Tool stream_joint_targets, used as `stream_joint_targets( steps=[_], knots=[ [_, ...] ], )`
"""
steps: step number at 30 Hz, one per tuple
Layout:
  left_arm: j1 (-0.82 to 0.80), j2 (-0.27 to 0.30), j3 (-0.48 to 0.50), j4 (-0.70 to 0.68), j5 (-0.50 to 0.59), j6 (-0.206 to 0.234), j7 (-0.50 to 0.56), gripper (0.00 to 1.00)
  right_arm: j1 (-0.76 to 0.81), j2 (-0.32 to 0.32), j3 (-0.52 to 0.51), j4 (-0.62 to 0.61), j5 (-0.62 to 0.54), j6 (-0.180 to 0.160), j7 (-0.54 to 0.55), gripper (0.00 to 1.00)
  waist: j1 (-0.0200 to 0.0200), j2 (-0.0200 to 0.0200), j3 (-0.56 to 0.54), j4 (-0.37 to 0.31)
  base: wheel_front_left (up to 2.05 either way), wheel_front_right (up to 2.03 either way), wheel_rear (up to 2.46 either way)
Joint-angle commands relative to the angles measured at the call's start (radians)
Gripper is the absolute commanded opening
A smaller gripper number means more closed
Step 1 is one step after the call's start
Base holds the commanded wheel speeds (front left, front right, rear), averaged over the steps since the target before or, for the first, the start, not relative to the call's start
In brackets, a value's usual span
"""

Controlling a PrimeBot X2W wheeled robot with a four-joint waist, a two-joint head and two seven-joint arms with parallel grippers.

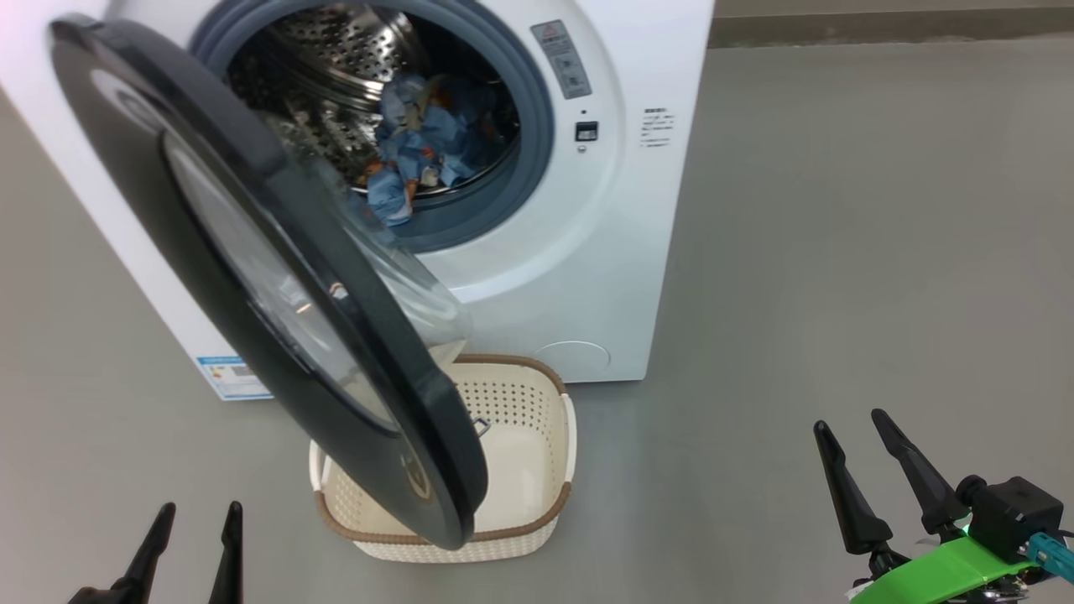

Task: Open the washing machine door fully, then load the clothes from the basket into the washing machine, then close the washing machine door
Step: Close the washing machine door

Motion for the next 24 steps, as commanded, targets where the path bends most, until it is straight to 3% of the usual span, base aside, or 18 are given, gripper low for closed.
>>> stream_joint_targets(
  steps=[1, 24],
  knots=[
    [-0.039, 0.027, 0.03, -0.013, -0.007, -0.002, -0.01, 1.0, -0.009, -0.019, 0.01, -0.026, 0.002, 0.007, -0.008, 1.0, 0.0, 0.0, 0.001, -0.012, 0.0, 0.0, 0.0],
    [-0.043, 0.027, 0.013, -0.014, -0.01, -0.002, -0.01, 1.0, -0.01, -0.017, 0.005, -0.03, -0.002, 0.007, -0.008, 1.0, 0.0, 0.0, -0.005, 0.002, 0.0, 0.0, 0.0]
  ],
)
